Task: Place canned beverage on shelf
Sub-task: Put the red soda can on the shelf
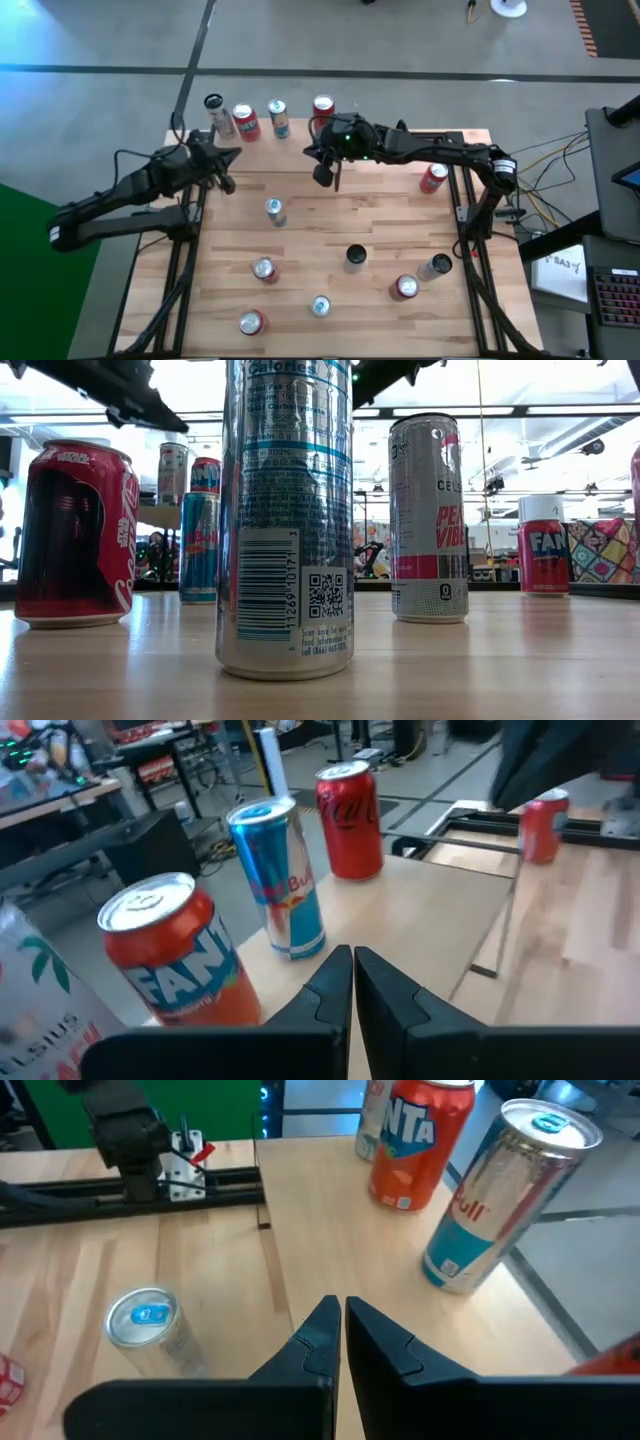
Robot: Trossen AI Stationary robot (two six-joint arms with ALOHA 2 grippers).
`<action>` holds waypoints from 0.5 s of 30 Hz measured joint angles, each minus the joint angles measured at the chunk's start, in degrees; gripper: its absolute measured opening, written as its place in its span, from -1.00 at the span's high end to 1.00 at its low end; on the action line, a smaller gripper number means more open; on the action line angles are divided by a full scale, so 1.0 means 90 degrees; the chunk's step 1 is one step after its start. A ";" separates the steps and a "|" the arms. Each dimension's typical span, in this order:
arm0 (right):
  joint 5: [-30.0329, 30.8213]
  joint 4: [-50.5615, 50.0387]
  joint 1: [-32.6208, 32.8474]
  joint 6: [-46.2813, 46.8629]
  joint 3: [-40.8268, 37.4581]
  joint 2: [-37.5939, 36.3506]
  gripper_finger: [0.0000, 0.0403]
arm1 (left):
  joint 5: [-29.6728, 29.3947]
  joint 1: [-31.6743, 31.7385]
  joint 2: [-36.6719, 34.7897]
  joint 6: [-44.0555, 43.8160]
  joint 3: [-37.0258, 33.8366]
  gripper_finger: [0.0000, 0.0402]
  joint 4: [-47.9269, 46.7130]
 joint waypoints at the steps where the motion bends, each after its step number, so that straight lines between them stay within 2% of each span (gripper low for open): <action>1: -0.0001 -0.0112 -0.0012 -0.0020 0.0052 -0.0020 0.94 | -0.0058 0.0000 0.0038 -0.0009 -0.0076 1.00 0.0065; 9: 0.0016 -0.0461 -0.0061 -0.0168 0.0321 0.0021 0.94 | -0.0560 0.0104 0.0386 -0.0072 -0.0274 1.00 0.0074; 15: 0.0004 -0.0324 -0.0235 -0.0300 0.0475 0.0040 0.94 | -0.1298 0.0178 0.0451 0.0002 -0.0207 1.00 0.0083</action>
